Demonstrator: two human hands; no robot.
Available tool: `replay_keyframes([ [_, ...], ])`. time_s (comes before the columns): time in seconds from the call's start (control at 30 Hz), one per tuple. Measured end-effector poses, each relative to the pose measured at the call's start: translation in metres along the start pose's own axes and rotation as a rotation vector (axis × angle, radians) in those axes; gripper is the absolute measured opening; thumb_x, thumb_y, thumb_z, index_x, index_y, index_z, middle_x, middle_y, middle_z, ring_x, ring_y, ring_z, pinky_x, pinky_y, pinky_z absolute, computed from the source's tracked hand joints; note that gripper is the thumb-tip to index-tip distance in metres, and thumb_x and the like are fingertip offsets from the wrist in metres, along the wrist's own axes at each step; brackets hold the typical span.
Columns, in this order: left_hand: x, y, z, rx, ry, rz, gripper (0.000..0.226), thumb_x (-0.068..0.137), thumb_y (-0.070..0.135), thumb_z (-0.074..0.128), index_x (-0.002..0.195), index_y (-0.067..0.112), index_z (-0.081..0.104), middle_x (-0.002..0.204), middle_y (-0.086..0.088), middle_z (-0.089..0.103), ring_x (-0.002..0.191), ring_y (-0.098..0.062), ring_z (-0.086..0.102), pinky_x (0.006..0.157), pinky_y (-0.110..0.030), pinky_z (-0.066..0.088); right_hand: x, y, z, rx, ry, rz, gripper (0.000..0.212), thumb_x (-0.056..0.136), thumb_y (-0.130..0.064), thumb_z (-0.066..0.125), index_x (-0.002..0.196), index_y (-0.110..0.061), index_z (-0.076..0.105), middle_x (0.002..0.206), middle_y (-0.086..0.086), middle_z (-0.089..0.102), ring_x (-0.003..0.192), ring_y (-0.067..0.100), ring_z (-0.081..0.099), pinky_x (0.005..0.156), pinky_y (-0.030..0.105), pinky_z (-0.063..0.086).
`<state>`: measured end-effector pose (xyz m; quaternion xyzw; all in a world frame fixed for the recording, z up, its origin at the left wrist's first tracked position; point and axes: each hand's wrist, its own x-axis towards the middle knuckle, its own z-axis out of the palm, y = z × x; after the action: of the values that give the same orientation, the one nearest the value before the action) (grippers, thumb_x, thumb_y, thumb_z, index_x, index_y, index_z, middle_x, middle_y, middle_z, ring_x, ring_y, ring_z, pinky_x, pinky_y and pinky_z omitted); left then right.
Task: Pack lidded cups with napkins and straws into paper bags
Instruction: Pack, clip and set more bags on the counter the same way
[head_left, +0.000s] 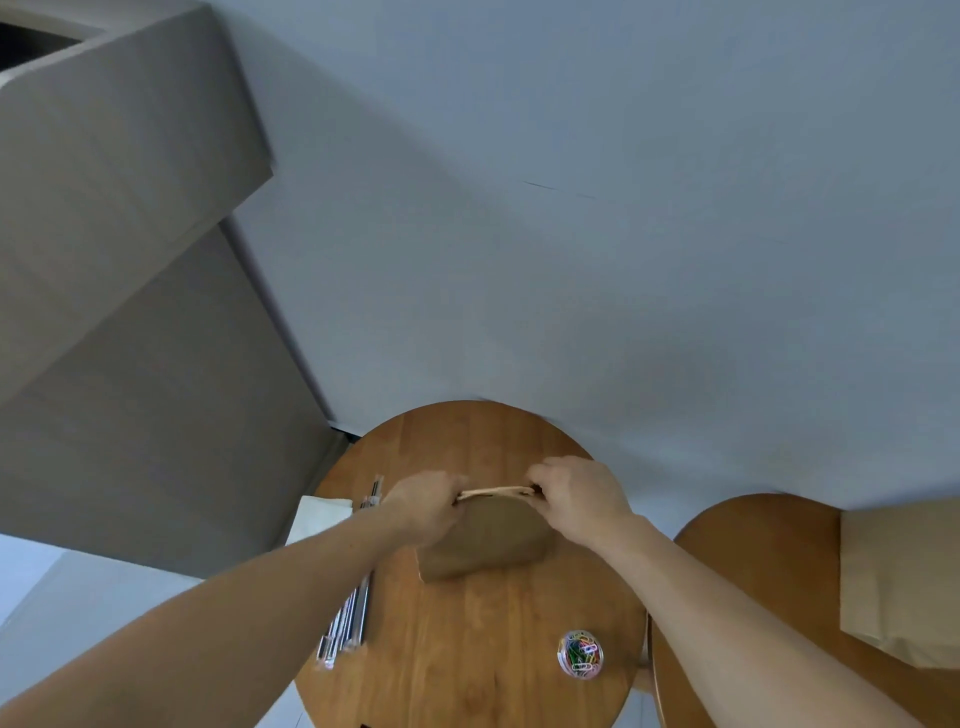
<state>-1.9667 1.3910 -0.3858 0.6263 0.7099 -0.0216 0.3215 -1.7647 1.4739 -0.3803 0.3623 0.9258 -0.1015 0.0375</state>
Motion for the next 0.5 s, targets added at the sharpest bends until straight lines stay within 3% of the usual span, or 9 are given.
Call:
replay_keyframes([
  [0.1,0.006,0.004,-0.006,-0.057,0.101,-0.022,0.018,0.09,0.03,0.055,0.073,0.033,0.049,0.067,0.012,0.053,0.064,-0.011,0.053,0.051,-0.024,0.035,0.001,0.004,0.006,-0.022,0.023,0.031,0.017,0.097,-0.034,0.054,0.091,-0.021,0.064,0.084,-0.003,0.062,0.08,0.021,0.058,0.058,0.031,0.035],
  [0.2,0.009,0.005,0.0,-0.154,0.198,-0.067,0.005,0.086,0.036,0.061,0.084,0.035,0.065,0.075,0.012,0.065,0.074,-0.011,0.063,0.061,-0.024,0.047,0.0,0.005,0.013,0.007,0.034,0.053,0.016,0.096,-0.032,0.056,0.09,-0.021,0.065,0.083,-0.004,0.063,0.08,0.02,0.059,0.059,0.031,0.041],
  [0.33,0.01,0.001,0.007,-0.175,0.2,-0.024,0.017,0.093,0.041,0.059,0.097,0.03,0.072,0.076,0.015,0.065,0.076,-0.009,0.063,0.064,-0.022,0.047,-0.004,0.012,0.018,0.106,0.096,0.028,0.016,0.094,-0.036,0.06,0.097,-0.025,0.071,0.087,-0.008,0.067,0.083,0.014,0.06,0.064,0.03,0.047],
  [0.43,0.012,-0.004,0.003,-0.169,0.177,0.013,0.019,0.096,0.042,0.058,0.098,0.031,0.073,0.062,0.019,0.055,0.066,-0.006,0.056,0.055,-0.018,0.037,-0.015,0.024,0.02,0.302,0.301,0.068,0.017,0.093,-0.037,0.064,0.099,-0.023,0.072,0.091,-0.012,0.067,0.083,0.007,0.058,0.068,0.023,0.047],
  [0.5,0.014,-0.007,0.001,-0.145,0.176,0.025,0.022,0.097,0.042,0.056,0.101,0.029,0.072,0.069,0.013,0.063,0.07,-0.011,0.059,0.06,-0.024,0.044,-0.025,0.031,0.024,0.466,0.502,0.233,0.017,0.096,-0.029,0.06,0.105,-0.017,0.069,0.096,-0.01,0.064,0.084,0.007,0.059,0.071,0.021,0.045],
])
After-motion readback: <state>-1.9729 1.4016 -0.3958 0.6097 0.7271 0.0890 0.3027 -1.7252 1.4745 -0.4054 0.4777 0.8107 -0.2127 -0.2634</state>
